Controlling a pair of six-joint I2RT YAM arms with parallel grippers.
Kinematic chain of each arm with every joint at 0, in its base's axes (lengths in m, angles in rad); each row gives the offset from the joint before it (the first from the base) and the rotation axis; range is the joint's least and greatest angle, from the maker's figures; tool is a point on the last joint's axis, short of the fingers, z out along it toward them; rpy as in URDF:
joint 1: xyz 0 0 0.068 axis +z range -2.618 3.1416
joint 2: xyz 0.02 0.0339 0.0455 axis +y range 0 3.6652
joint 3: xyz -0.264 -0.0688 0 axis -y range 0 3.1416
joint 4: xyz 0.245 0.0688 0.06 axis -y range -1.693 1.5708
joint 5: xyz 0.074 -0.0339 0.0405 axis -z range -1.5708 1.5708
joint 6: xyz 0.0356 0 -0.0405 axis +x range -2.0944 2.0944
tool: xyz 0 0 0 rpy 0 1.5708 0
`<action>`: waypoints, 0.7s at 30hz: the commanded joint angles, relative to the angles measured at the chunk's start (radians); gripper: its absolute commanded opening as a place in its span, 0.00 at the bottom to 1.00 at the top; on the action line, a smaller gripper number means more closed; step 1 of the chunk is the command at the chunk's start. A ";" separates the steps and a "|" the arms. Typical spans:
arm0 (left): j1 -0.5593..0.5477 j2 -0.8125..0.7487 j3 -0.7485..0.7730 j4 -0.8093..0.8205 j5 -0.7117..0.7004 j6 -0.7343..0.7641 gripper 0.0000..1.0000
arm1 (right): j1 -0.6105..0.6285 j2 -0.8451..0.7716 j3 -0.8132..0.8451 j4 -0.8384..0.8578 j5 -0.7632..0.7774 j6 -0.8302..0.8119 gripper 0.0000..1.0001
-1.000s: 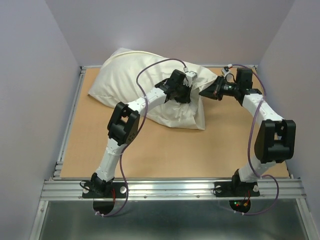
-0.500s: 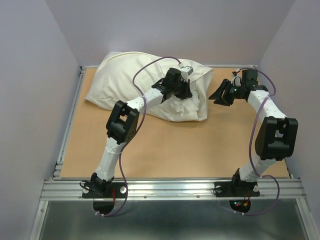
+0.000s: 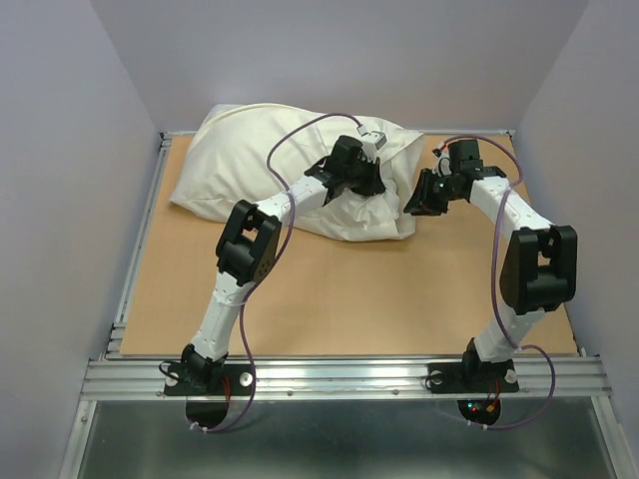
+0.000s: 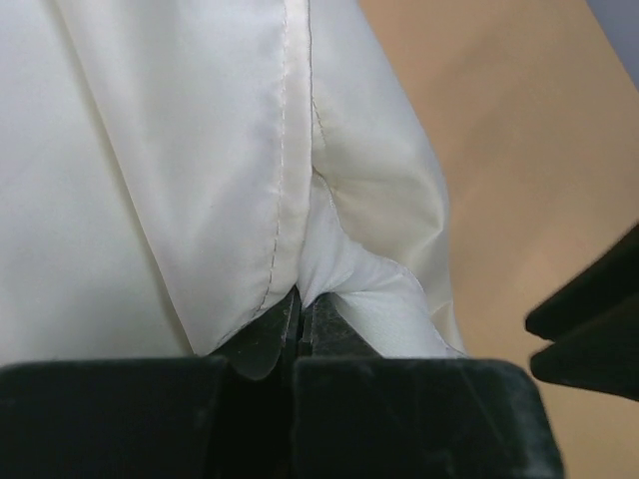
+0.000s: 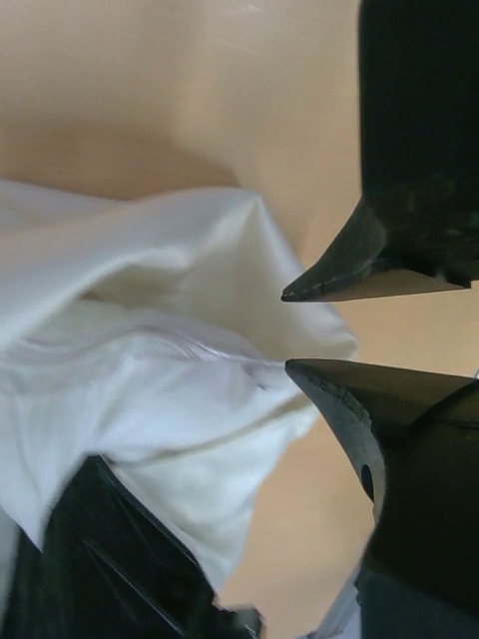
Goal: Put the pillow into the pillowcase
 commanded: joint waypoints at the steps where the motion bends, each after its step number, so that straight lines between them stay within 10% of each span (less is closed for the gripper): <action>1: 0.001 -0.042 -0.026 0.037 -0.003 -0.016 0.00 | 0.001 0.092 0.101 0.100 0.102 0.013 0.36; 15: 0.006 -0.062 -0.070 0.055 -0.003 -0.016 0.00 | 0.084 0.376 0.287 0.150 0.228 0.080 0.59; 19: 0.019 -0.055 -0.069 0.056 -0.003 -0.016 0.00 | 0.087 0.410 0.279 0.137 0.292 0.070 0.42; 21: 0.024 -0.054 -0.070 0.054 -0.003 -0.016 0.00 | 0.087 0.408 0.276 0.130 0.297 0.054 0.15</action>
